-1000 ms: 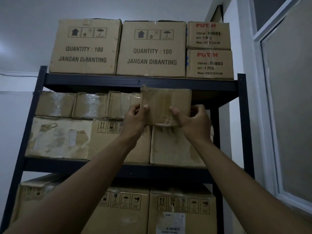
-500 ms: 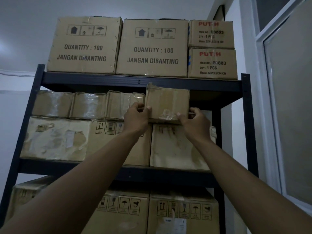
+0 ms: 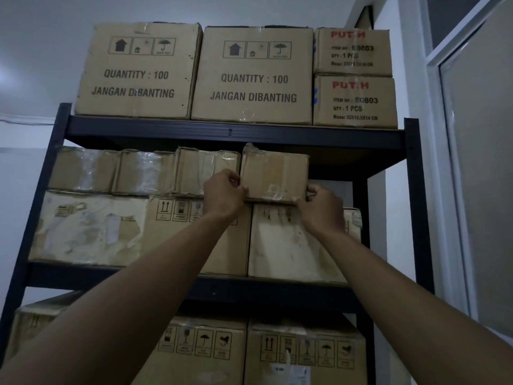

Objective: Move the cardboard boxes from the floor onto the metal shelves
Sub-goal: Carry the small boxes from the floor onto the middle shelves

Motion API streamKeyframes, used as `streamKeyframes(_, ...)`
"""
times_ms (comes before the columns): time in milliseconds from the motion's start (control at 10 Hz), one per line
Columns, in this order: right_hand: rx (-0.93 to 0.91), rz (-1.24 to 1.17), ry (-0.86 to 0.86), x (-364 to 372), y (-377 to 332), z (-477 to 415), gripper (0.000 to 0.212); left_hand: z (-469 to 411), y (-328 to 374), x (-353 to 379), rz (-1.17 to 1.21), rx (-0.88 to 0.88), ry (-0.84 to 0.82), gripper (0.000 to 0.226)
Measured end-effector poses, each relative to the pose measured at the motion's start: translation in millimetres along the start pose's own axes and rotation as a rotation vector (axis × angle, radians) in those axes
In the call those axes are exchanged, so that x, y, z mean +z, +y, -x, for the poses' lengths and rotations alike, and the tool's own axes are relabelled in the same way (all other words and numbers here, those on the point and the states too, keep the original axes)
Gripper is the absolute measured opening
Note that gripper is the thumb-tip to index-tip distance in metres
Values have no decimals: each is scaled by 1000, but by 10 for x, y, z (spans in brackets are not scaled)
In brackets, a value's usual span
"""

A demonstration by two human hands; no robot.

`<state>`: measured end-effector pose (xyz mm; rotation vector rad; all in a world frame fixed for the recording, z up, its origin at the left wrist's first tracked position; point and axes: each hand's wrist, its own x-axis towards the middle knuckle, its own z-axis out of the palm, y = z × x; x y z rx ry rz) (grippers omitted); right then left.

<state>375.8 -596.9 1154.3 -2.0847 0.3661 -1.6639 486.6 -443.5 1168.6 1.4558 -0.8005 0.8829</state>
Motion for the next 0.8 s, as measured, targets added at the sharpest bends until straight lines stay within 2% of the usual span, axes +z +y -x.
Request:
streamKeyframes(400, -19, 62, 30, 157, 113, -26, 38, -44, -84, 57, -49, 45, -6, 25)
streamKeyframes(800, -28, 10, 1, 142, 126, 93, 47, 68, -188, -66, 84, 54, -117, 29)
